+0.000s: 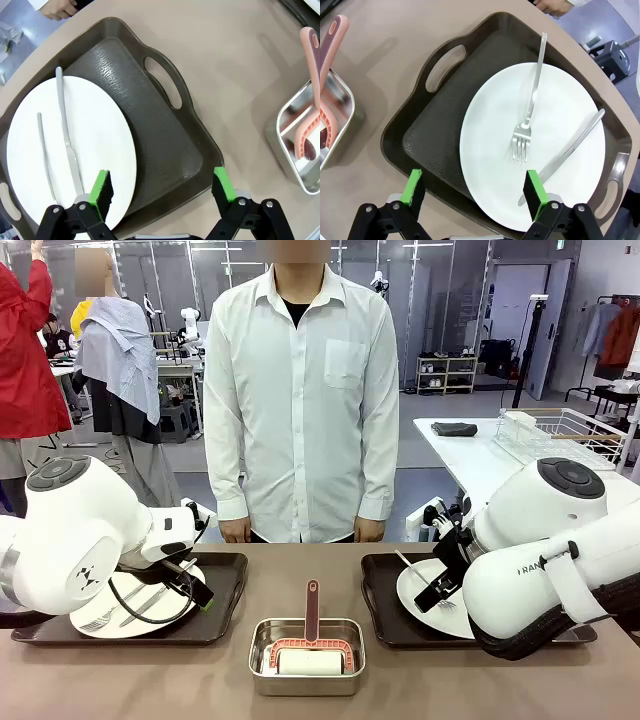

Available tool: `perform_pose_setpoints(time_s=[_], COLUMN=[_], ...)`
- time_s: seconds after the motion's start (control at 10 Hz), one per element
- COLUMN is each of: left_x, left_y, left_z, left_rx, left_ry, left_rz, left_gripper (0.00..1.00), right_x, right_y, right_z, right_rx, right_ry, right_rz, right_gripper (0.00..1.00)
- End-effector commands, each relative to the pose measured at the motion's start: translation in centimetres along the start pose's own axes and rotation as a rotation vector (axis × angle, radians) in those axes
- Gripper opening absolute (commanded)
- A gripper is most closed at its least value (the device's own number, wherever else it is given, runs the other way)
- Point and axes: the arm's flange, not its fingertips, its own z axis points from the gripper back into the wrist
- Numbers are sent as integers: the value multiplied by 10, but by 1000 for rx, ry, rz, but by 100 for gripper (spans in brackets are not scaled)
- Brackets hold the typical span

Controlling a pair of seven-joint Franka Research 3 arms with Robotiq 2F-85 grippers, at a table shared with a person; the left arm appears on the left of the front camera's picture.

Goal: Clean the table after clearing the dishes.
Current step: When the left (or right) Handle tray is removed, use the left hand (or right hand) to clean the left (or right) side of the table with the Lint Roller.

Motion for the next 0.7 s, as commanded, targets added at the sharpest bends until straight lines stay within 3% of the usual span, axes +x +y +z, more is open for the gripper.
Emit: perform_pose_setpoints(time_s=[0.0, 0.6], left_x=[0, 0], left_y=[0, 0], left_z=[0, 0], left_rx=[0, 0], left_ry=[0, 0], left_rz=[0, 0], left_gripper=[100, 100], right_x=[0, 0], right_y=[0, 0], right_z=[0, 0], right_rx=[0, 0], right_ry=[0, 0], right_rz=[0, 0], right_gripper=[100, 100])
